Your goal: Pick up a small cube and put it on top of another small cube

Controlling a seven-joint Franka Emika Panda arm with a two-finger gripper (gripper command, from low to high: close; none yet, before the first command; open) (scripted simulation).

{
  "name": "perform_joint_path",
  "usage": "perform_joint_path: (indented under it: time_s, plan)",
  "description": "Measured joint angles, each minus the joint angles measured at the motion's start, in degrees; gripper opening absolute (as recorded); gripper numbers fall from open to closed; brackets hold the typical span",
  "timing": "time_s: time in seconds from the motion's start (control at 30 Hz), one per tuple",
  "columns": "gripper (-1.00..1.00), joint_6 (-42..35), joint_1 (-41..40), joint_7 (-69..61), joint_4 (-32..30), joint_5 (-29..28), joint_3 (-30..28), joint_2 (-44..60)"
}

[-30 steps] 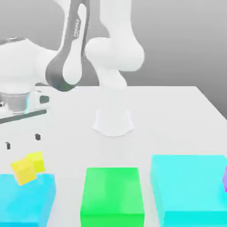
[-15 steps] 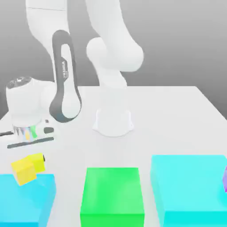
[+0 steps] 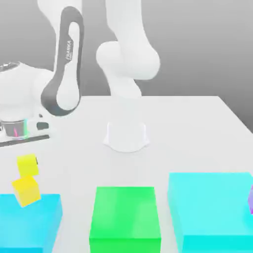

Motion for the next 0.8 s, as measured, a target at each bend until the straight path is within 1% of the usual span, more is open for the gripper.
perform_joint_path:
  time_s: [0.2, 0.47, 0.53, 0.6, 0.63, 0.67, 0.7, 0.8]
  plan:
    - [-1.0, -8.68, 1.92, 2.21, 12.39, -0.12, 1.46, 3.74]
    - [-1.0, -20.35, 6.53, 7.78, 29.0, -1.59, 3.87, 8.38]
    - [-1.0, -23.27, 11.2, 8.29, 33.14, -0.69, 0.92, 9.53]
    - [-1.0, -23.16, 11.21, 8.33, 33.14, -0.88, 0.91, 9.53]
    - [-1.0, -21.77, 16.06, 8.33, 33.91, 0.57, -2.97, 11.76]
    - [-1.0, -19.9, 17.93, 8.33, 34.05, 1.3, -4.3, 13.78]
    - [1.0, -18.33, 18.52, 8.33, 33.98, 1.68, -4.59, 15.28]
    - [1.0, -18.32, 18.52, 8.33, 33.98, 1.68, -4.59, 15.28]
